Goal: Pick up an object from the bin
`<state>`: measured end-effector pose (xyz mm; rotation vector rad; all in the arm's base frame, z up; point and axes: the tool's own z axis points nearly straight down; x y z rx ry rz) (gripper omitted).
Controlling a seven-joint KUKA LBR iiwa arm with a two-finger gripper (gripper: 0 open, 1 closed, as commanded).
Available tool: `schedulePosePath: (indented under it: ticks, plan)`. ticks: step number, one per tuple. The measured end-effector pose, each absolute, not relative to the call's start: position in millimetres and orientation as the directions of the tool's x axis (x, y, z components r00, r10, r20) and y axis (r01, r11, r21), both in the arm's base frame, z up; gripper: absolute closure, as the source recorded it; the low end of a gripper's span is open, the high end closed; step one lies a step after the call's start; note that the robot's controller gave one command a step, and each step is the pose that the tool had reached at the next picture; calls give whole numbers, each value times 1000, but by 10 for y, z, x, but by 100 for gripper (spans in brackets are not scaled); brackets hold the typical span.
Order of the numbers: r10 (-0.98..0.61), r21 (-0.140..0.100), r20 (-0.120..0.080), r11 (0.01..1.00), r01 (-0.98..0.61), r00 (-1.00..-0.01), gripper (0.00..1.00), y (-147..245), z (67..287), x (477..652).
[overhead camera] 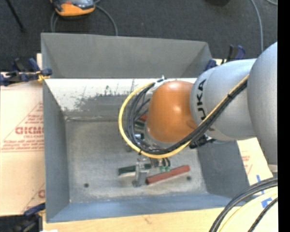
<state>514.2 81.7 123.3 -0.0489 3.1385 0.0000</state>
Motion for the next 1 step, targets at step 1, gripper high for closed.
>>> schedulePosePath:
  ticks: [1]
  plan:
    - [145, 2, -2, 989, 145, -989, 100, 621, 774, 4984]
